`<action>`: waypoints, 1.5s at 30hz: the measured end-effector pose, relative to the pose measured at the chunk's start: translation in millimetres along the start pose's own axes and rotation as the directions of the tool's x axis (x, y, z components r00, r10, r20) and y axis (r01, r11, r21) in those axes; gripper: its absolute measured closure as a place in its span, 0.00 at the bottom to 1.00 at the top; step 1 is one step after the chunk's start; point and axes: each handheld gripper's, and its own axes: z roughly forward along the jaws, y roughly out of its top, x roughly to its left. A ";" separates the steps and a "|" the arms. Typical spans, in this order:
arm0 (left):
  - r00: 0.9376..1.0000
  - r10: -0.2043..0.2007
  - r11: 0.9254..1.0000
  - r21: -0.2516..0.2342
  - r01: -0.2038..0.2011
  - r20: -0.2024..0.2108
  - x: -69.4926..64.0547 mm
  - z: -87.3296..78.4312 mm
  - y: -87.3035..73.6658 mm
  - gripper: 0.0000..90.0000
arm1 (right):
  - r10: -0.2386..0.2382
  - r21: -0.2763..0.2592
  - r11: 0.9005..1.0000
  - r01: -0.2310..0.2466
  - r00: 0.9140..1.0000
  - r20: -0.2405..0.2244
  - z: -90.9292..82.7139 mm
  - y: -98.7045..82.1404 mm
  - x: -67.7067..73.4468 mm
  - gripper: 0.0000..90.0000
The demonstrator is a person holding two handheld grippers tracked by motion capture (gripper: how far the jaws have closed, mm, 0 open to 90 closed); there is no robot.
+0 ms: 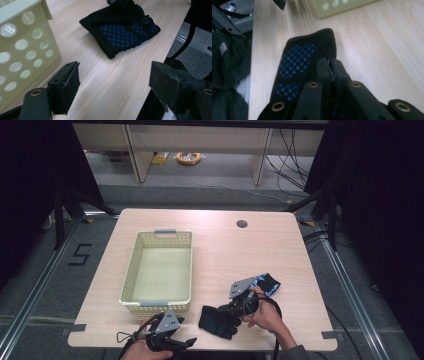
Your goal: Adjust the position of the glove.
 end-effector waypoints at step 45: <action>1.000 0.007 1.000 -0.006 -0.007 0.000 0.0 -4.6 -6.7 0.26 | 0.480 -0.197 0.873 -0.446 0.714 0.510 -80.5 -52.5 -43.5 0.66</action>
